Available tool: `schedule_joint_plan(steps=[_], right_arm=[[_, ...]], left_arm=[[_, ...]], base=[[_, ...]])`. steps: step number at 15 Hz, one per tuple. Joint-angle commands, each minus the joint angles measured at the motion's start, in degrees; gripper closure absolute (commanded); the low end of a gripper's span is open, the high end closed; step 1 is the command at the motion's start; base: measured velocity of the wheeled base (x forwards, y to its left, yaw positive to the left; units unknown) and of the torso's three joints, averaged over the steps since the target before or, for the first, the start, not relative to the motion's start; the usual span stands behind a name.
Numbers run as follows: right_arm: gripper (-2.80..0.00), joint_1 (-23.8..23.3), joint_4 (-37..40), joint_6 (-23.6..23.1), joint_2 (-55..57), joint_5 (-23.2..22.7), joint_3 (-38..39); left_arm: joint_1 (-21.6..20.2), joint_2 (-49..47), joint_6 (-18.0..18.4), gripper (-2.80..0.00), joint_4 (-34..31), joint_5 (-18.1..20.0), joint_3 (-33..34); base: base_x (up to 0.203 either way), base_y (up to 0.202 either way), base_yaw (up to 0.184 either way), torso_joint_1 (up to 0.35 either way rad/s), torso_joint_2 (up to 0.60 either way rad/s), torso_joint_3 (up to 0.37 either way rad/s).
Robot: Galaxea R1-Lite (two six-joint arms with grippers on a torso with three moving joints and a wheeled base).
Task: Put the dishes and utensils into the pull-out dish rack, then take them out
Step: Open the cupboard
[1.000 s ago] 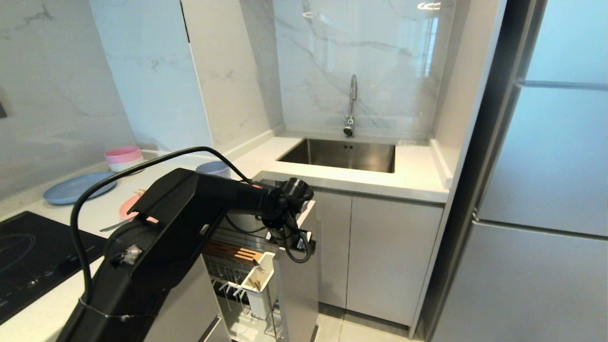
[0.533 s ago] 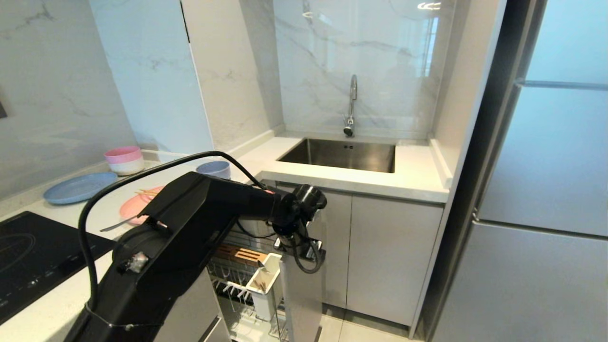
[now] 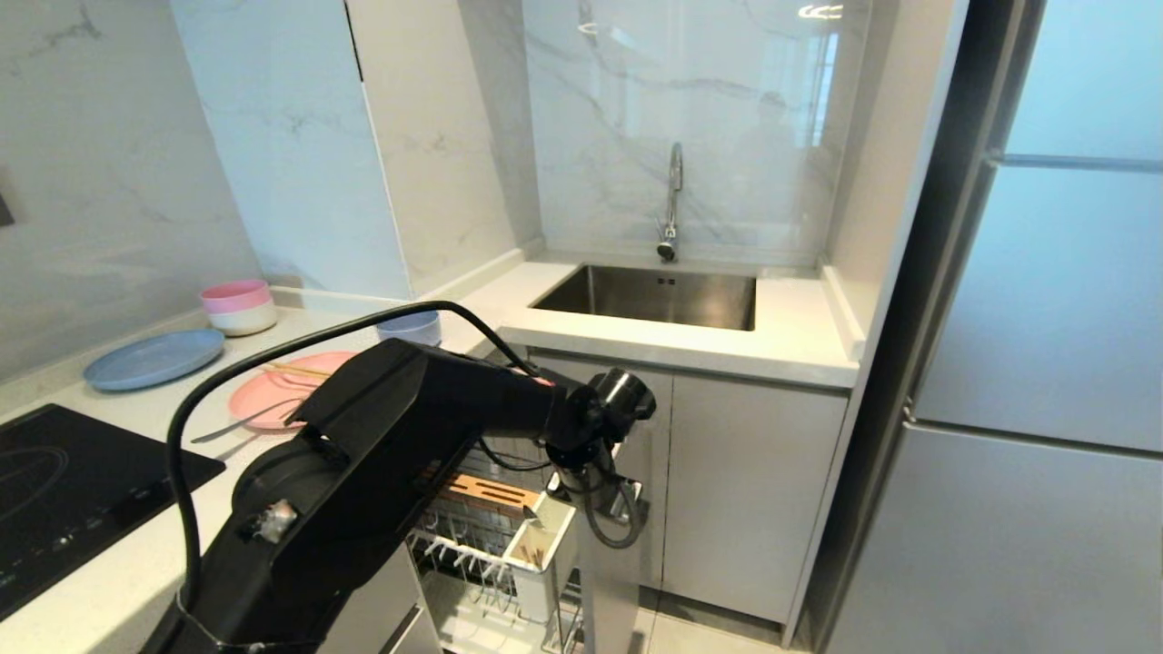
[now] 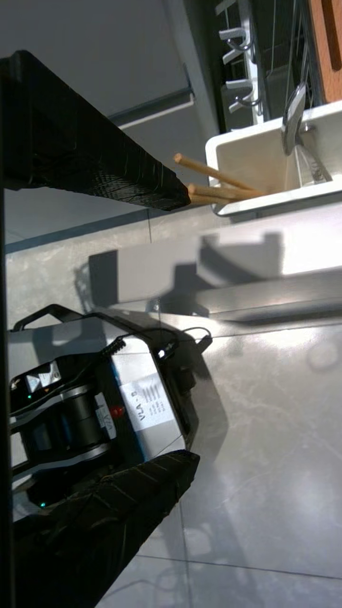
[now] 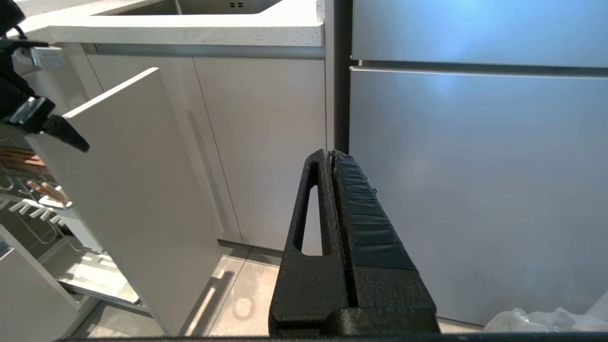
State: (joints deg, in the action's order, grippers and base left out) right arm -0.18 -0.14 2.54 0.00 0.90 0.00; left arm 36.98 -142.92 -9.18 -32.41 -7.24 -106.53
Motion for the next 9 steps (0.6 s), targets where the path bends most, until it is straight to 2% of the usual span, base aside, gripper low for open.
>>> schedule_joint_plan(steps=[1,9], right_arm=[[0.00,0.0,0.0,0.0,0.0,0.0,0.0],[0.00,0.0,0.0,0.0,0.0,0.0,0.0]], left_arm=[[0.9,0.1,-0.1,-2.80,-0.3,-0.1,0.0],[3.8,0.4,-3.3,-2.80,-0.5,2.1,0.0]], base=[[0.000,0.000,0.000,0.000,0.00,0.000],[0.000,0.000,0.000,0.000,0.00,0.000]])
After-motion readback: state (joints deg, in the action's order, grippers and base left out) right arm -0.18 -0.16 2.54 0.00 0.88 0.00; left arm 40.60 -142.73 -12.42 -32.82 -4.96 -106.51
